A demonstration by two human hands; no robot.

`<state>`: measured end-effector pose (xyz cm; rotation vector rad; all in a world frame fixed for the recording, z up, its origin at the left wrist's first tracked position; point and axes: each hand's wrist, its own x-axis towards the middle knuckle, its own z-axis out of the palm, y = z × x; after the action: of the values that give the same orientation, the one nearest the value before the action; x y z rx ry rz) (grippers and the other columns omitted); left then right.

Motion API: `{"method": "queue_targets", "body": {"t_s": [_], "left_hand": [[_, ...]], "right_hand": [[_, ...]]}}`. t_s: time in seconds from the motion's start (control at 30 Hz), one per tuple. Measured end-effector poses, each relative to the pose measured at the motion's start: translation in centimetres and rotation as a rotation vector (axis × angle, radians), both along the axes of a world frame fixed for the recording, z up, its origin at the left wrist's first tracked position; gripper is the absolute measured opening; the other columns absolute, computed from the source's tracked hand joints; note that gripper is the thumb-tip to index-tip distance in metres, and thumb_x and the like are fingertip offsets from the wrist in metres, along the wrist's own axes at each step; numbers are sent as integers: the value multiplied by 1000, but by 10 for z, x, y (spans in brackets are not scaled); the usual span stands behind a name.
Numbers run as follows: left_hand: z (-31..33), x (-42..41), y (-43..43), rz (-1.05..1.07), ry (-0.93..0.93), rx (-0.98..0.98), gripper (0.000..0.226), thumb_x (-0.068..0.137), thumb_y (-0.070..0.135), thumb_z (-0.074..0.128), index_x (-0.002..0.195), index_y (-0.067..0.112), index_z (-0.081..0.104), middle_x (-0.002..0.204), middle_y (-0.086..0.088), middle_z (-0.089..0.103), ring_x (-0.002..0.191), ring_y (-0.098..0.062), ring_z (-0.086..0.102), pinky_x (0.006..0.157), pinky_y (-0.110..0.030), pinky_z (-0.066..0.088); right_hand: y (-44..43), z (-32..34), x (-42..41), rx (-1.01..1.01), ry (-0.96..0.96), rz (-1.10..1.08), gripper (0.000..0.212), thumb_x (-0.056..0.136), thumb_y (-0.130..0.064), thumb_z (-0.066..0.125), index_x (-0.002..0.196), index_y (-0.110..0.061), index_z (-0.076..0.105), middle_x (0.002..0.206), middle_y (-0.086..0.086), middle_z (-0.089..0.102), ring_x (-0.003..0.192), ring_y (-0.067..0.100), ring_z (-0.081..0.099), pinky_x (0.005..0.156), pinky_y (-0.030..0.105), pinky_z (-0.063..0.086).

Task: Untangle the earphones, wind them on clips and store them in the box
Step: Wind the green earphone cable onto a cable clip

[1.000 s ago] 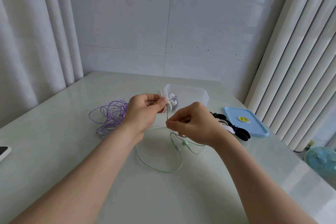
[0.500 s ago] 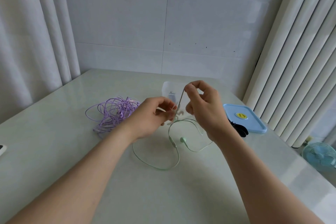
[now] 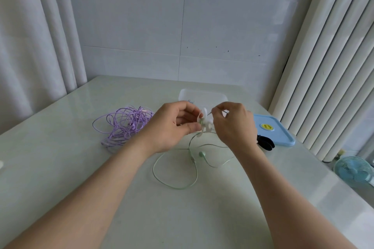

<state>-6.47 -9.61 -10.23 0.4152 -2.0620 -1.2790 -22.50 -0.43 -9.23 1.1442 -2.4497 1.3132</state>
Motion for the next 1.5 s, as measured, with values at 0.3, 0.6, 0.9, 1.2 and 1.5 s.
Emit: {"method": "queue_targets", "body": {"t_s": [0.3,0.6,0.9,1.2,1.5], "left_hand": [[1,-2,-4,293,261,181,19,90,10,81,108,11,74,89,-5,80,76,-9,73,64,-15,50],[-11,2,-20,380,24,-166,19,92,17,79,104,32,75,95,14,76,89,-7,72,80,-18,53],[-13,3,-21,166,-198,-257,21,95,11,75,107,28,79,98,14,78,95,-2,70,88,-20,49],[-8,0,-15,97,-44,-128,23,90,3,79,108,16,73,95,-5,76,85,-28,73,85,-39,61],[-1,-3,-9,303,257,109,17,93,11,78,108,17,72,89,-3,79,69,-19,70,74,-36,61]], "right_hand": [[4,4,9,365,67,402,19,85,-27,65,78,-34,81,62,-16,68,75,14,63,73,35,58],[15,17,17,57,20,632,24,92,-11,63,70,-10,72,43,-10,40,45,8,36,50,21,29],[-1,-1,-3,-92,292,357,17,101,-36,62,85,-30,65,54,-15,53,56,10,48,57,35,42],[-7,-10,-14,116,75,293,24,97,-23,57,83,-28,76,60,-8,61,64,16,52,63,36,47],[3,2,10,195,-58,626,25,104,-22,58,97,-24,81,54,-4,52,45,7,40,51,19,35]]}}
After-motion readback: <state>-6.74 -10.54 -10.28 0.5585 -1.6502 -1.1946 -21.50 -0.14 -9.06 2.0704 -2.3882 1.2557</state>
